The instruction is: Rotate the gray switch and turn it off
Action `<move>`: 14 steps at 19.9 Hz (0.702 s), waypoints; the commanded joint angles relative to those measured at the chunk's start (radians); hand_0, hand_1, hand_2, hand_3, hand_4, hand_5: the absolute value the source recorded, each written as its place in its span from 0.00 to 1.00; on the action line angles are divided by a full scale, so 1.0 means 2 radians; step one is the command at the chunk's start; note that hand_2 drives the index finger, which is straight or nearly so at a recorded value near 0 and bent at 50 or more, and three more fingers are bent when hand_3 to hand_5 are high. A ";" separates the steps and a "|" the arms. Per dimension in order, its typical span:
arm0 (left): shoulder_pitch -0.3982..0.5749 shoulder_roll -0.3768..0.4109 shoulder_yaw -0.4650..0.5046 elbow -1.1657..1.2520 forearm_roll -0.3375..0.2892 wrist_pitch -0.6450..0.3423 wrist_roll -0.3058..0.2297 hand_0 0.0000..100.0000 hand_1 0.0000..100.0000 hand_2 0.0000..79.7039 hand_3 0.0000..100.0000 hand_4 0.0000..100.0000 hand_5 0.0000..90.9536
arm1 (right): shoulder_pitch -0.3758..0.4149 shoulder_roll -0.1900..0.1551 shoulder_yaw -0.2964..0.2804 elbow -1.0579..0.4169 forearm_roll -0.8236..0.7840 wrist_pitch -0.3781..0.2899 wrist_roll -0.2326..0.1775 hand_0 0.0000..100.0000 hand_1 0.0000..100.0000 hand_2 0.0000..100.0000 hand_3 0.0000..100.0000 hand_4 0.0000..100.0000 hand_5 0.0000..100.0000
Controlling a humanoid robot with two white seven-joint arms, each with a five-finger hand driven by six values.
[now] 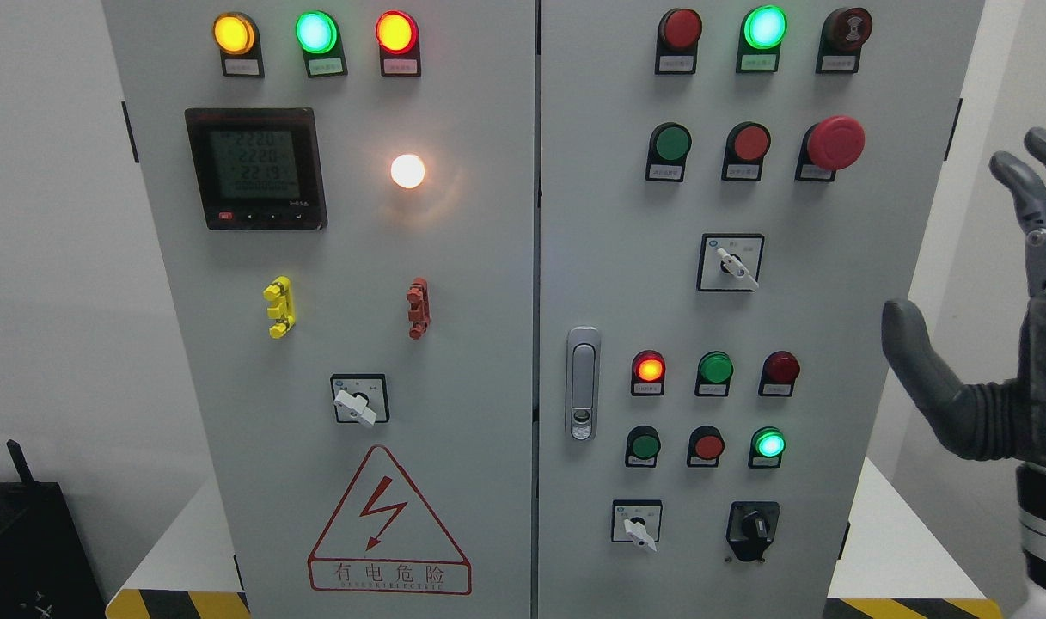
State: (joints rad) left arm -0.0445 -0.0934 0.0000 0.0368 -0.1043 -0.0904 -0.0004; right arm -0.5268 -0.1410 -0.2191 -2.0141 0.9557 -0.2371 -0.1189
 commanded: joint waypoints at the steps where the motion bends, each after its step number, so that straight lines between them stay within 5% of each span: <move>1: 0.000 0.000 0.016 0.000 0.000 0.000 0.000 0.12 0.39 0.00 0.00 0.00 0.00 | 0.000 0.000 -0.002 0.000 0.000 0.000 0.001 0.32 0.13 0.00 0.01 0.00 0.00; 14: 0.000 0.000 0.016 0.000 0.000 0.000 0.000 0.12 0.39 0.00 0.00 0.00 0.00 | 0.000 0.001 -0.004 0.004 0.000 0.001 0.001 0.33 0.14 0.00 0.07 0.00 0.00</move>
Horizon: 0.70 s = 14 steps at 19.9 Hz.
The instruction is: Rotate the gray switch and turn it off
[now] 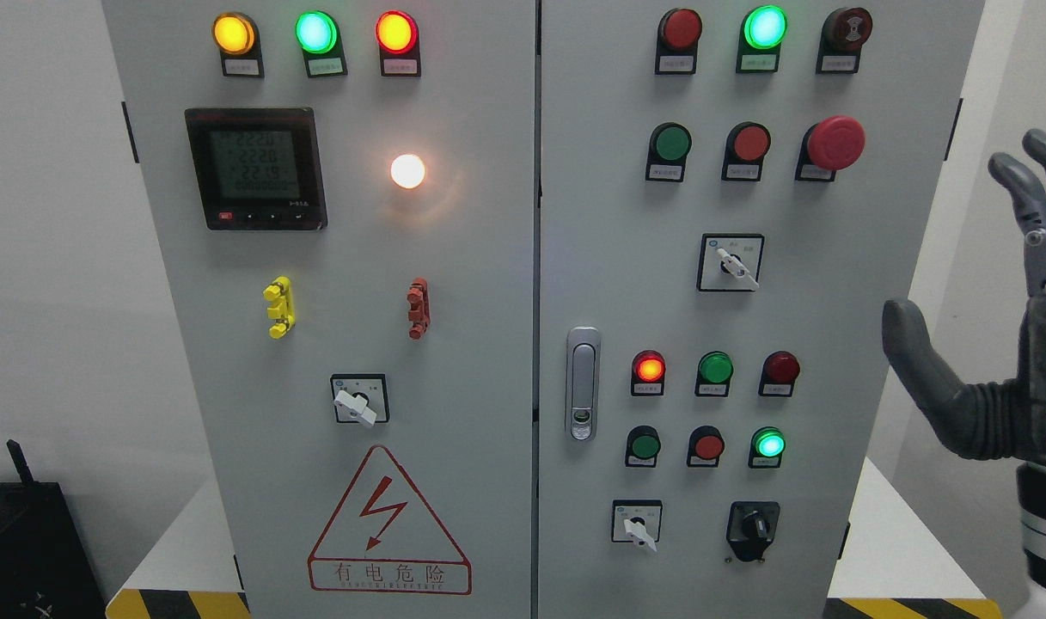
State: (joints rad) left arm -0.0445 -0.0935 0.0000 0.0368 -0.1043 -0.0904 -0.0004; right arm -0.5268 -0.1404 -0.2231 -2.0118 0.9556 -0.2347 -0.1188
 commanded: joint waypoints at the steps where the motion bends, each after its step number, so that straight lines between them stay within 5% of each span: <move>1: 0.000 0.000 0.016 0.000 0.000 0.000 0.000 0.12 0.39 0.00 0.00 0.00 0.00 | 0.000 0.000 -0.002 0.003 0.000 0.000 0.000 0.34 0.15 0.00 0.11 0.05 0.00; 5: 0.000 0.000 0.016 0.000 0.000 0.000 0.000 0.12 0.39 0.00 0.00 0.00 0.00 | 0.000 0.001 0.001 0.011 0.000 0.000 0.001 0.35 0.16 0.00 0.25 0.20 0.07; 10: 0.000 0.000 0.016 0.000 0.000 0.000 0.000 0.12 0.39 0.00 0.00 0.00 0.00 | 0.000 0.011 0.005 0.032 0.000 0.001 0.001 0.33 0.18 0.20 0.43 0.42 0.51; 14: 0.000 0.000 0.016 0.000 0.000 0.000 0.000 0.12 0.39 0.00 0.00 0.00 0.00 | 0.000 0.016 0.009 0.056 0.001 0.013 0.001 0.29 0.16 0.30 0.53 0.51 0.62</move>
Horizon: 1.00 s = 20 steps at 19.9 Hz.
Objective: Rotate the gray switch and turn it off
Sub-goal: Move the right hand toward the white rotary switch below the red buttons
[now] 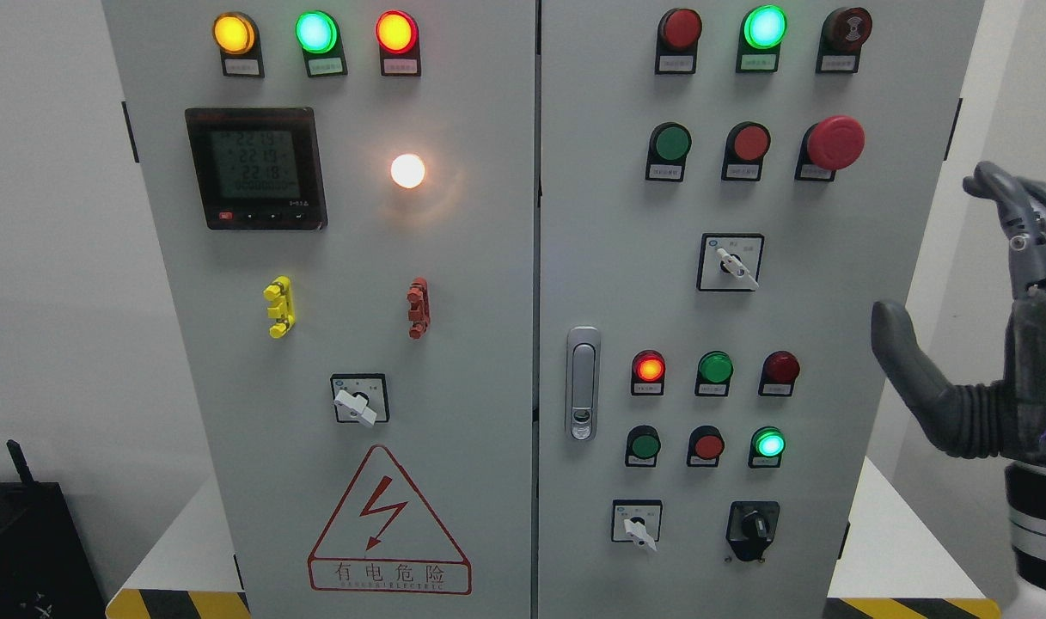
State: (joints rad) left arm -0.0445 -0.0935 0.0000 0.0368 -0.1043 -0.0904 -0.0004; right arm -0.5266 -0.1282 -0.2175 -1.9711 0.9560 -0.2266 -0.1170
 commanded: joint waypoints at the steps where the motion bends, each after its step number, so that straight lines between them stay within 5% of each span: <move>1: 0.000 0.000 0.016 0.000 0.000 0.000 0.000 0.12 0.39 0.00 0.00 0.00 0.00 | -0.001 0.010 0.012 0.038 0.001 0.023 0.001 0.27 0.15 0.33 0.55 0.55 0.65; 5: 0.000 0.000 0.016 0.000 0.000 0.000 0.000 0.12 0.39 0.00 0.00 0.00 0.00 | -0.004 0.013 0.025 0.052 0.001 0.044 0.001 0.21 0.13 0.38 0.60 0.62 0.74; 11: 0.000 0.000 0.016 0.000 0.000 0.000 0.000 0.12 0.39 0.00 0.00 0.00 0.00 | -0.007 0.017 0.050 0.064 0.003 0.096 0.002 0.10 0.12 0.45 0.63 0.65 0.77; 20: 0.000 0.000 0.016 0.000 0.000 0.000 0.000 0.12 0.39 0.00 0.00 0.00 0.00 | -0.030 0.032 0.079 0.091 0.021 0.122 0.009 0.02 0.14 0.49 0.64 0.66 0.78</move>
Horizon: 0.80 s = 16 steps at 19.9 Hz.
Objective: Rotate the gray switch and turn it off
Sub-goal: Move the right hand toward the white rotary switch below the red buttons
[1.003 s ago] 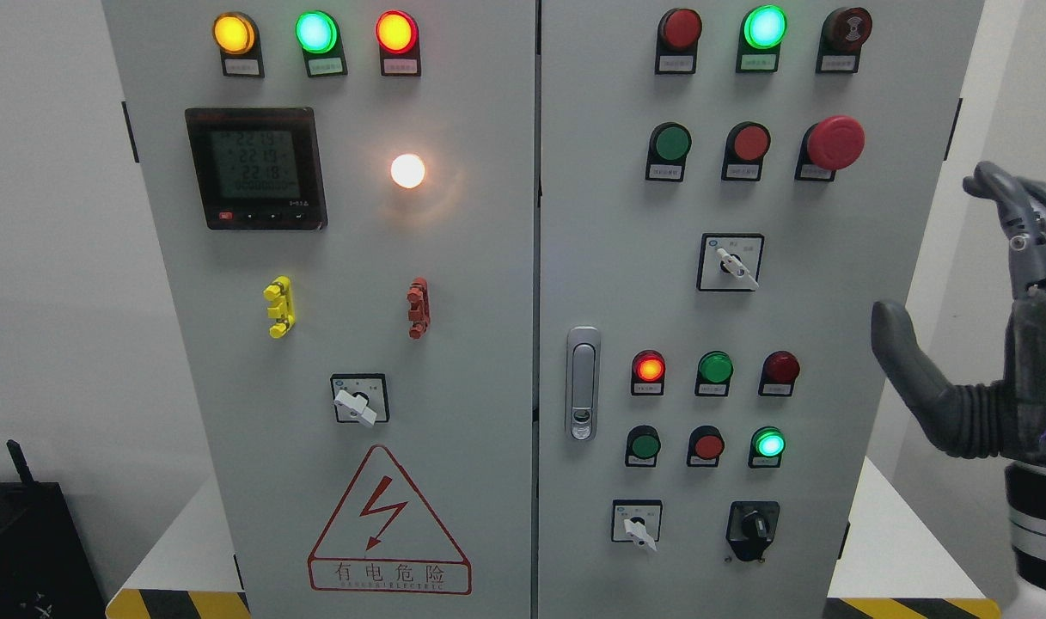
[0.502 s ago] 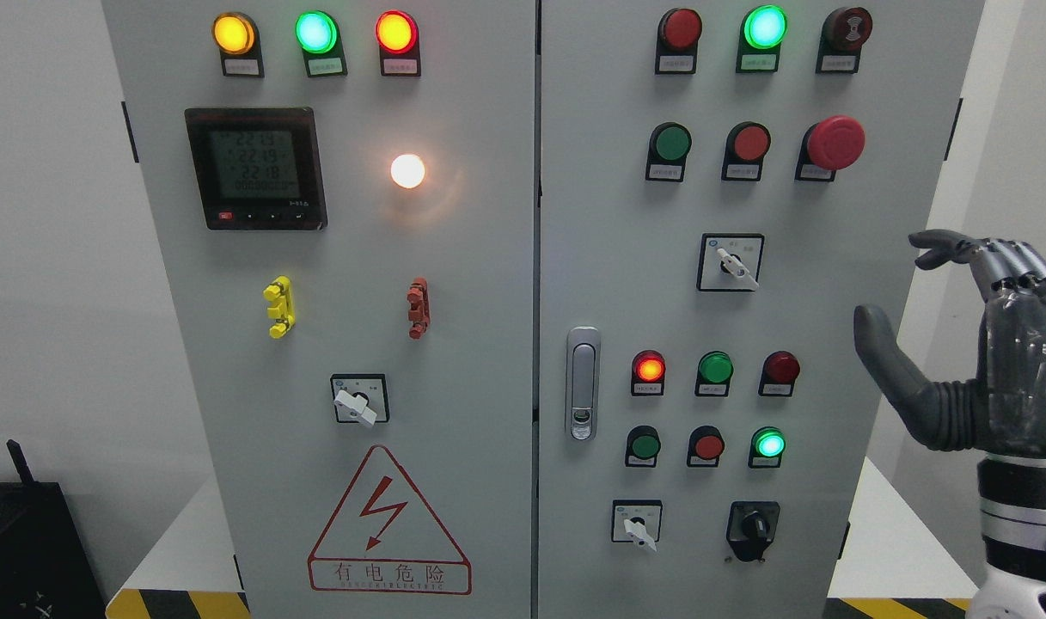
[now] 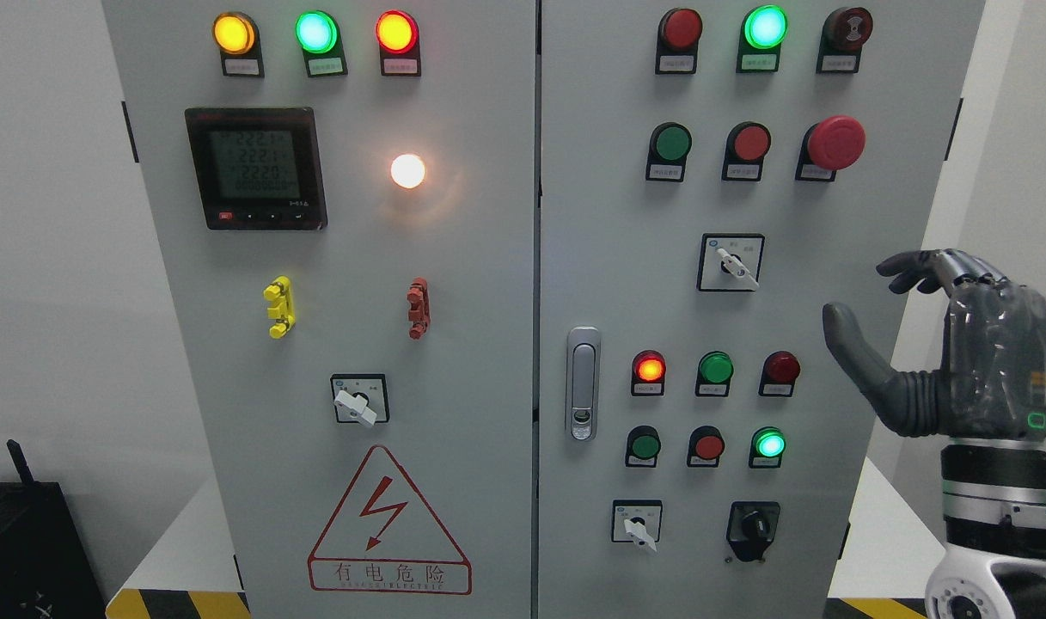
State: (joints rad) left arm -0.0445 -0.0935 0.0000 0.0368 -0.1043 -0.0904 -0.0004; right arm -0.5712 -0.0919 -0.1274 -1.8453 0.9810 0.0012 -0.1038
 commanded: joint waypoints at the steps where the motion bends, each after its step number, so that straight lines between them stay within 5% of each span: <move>1: 0.000 0.000 0.016 0.000 0.000 0.000 0.000 0.12 0.39 0.00 0.00 0.00 0.00 | -0.009 0.014 0.036 0.031 0.013 0.012 0.002 0.02 0.14 0.49 0.64 0.66 0.78; 16: 0.000 0.000 0.016 0.000 0.000 0.000 0.000 0.12 0.39 0.00 0.00 0.00 0.00 | -0.038 0.015 0.038 0.053 0.038 0.033 0.002 0.01 0.25 0.55 0.69 0.69 0.80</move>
State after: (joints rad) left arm -0.0445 -0.0935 0.0000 0.0368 -0.1043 -0.0904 -0.0004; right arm -0.6299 -0.0684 -0.0704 -1.7679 1.0397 0.0670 -0.0986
